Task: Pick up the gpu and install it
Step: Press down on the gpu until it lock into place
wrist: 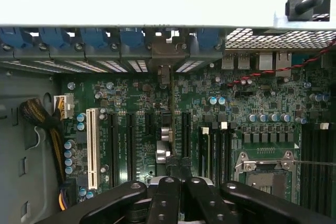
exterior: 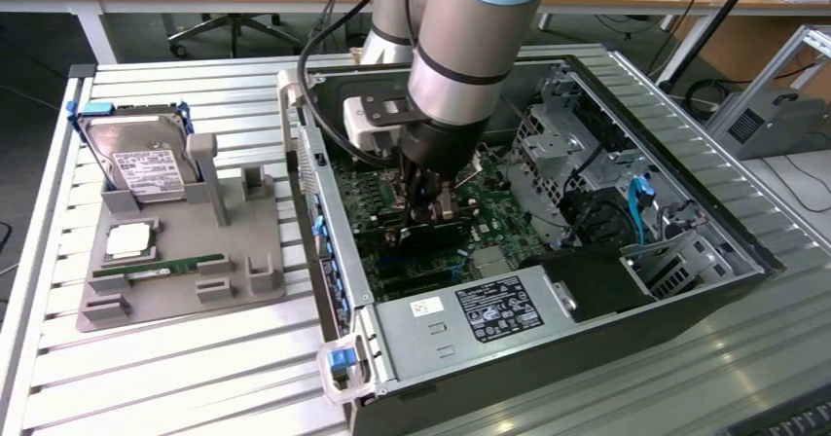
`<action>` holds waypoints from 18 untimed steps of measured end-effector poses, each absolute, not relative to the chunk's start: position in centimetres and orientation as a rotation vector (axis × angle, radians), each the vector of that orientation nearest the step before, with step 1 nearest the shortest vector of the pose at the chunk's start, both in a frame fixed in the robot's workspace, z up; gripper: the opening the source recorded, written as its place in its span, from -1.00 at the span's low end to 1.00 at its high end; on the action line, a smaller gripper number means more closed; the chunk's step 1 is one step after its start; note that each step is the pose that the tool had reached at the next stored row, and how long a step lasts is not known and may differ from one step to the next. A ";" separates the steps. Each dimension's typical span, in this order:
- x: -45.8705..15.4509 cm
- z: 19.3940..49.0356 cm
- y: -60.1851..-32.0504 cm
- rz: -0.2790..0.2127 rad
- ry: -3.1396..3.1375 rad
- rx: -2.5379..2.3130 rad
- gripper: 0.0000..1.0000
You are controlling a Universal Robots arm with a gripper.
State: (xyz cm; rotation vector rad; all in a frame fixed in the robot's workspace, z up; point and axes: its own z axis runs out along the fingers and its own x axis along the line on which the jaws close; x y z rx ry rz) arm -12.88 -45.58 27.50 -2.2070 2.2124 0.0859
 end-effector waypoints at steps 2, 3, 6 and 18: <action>-13.0 27.3 -45.6 0.085 2.213 -2.208 -0.79; -13.1 27.2 -45.6 0.086 2.212 -2.207 -0.79; -13.3 27.2 -45.6 0.085 2.212 -2.207 -0.79; -13.5 27.0 -45.6 0.085 2.212 -2.207 -0.79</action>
